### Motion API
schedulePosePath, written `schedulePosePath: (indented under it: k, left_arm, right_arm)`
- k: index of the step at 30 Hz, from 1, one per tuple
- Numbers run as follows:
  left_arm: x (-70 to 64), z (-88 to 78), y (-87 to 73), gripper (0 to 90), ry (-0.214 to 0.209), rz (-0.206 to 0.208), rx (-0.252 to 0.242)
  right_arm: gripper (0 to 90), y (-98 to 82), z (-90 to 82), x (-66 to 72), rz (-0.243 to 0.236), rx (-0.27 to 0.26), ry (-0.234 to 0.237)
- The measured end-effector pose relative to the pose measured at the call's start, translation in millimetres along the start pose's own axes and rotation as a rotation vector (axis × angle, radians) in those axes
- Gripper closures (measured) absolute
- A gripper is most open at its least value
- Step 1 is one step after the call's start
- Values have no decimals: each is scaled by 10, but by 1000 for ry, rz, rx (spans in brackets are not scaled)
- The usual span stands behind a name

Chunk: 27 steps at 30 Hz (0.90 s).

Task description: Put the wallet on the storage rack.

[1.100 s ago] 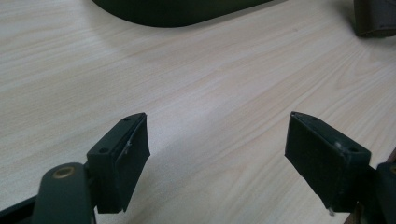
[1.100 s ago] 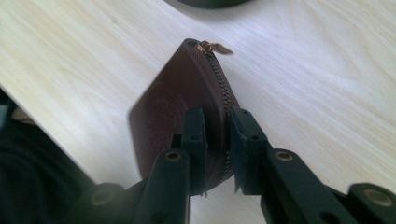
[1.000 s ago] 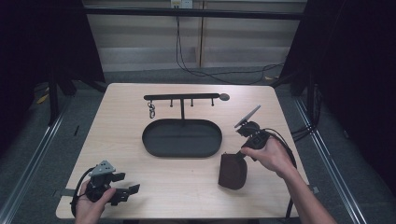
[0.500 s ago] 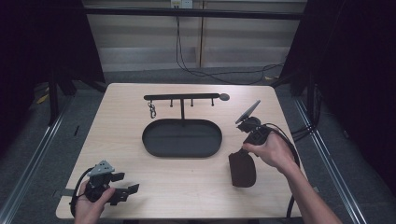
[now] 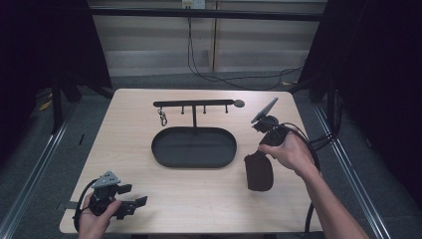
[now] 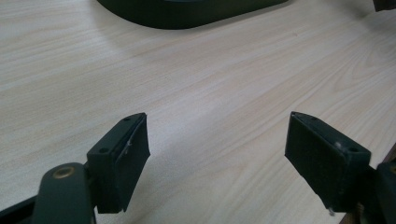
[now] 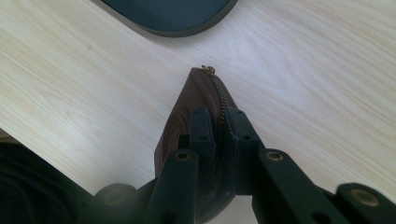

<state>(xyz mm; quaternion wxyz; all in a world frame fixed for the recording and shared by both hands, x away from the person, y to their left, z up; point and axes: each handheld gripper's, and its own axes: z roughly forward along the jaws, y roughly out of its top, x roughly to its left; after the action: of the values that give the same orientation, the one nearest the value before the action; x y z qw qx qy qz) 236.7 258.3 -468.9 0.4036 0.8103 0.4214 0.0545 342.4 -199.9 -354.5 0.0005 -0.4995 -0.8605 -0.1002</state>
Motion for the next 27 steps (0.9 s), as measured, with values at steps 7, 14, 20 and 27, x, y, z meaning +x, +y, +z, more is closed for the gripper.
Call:
schedulePosePath:
  k: [7,14,20,27]
  left_arm:
    - [12,-1,1,216,-6,-5,1]
    - [11,-4,-3,216,-4,-4,1]
    - [-3,-5,-3,216,0,8,5]
    - [1,-15,-9,216,0,2,-2]
  right_arm:
    - [827,139,-16,8,-6,-3,-2]
    - [825,232,-66,57,-2,-24,-6]
    - [825,288,-123,56,4,-37,-7]
    - [824,353,-194,30,18,-72,-1]
